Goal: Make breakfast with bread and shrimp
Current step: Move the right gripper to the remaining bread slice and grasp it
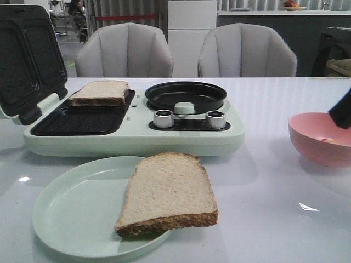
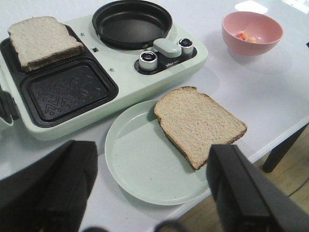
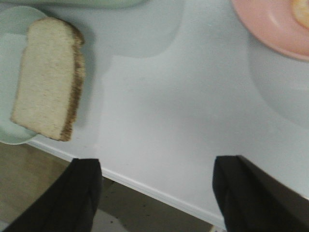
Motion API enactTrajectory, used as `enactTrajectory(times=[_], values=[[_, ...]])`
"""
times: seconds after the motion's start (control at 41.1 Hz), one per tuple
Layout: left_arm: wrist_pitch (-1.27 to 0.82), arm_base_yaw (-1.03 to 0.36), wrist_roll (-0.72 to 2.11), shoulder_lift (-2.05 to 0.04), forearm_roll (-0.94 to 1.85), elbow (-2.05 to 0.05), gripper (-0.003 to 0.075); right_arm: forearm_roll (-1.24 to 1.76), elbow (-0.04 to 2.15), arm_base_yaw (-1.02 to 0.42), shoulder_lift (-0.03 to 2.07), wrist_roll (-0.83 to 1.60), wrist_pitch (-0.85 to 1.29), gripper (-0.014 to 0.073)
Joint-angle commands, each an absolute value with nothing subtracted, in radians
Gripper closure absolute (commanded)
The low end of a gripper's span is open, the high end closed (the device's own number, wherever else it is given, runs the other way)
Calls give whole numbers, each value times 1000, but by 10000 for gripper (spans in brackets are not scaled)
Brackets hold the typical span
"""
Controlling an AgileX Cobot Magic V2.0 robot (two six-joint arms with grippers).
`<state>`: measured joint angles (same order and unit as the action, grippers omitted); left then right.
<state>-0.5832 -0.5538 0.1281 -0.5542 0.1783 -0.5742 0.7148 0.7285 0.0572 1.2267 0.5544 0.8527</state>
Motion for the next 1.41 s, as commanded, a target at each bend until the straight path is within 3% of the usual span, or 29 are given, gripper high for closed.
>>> enactTrajectory(times=[0.0, 0.195, 0.584, 1.386], values=[[-499, -554, 117, -555, 187, -603, 189, 920, 761, 57, 1268, 700, 865, 32], [-499, -554, 117, -555, 187, -603, 189, 1119, 761, 18, 1387, 868, 915, 146], [-499, -554, 117, -555, 187, -603, 189, 1220, 765, -200, 1602, 895, 770, 144], [-499, -554, 117, -555, 187, -603, 189, 1353, 922, -280, 1860, 937, 829, 146]])
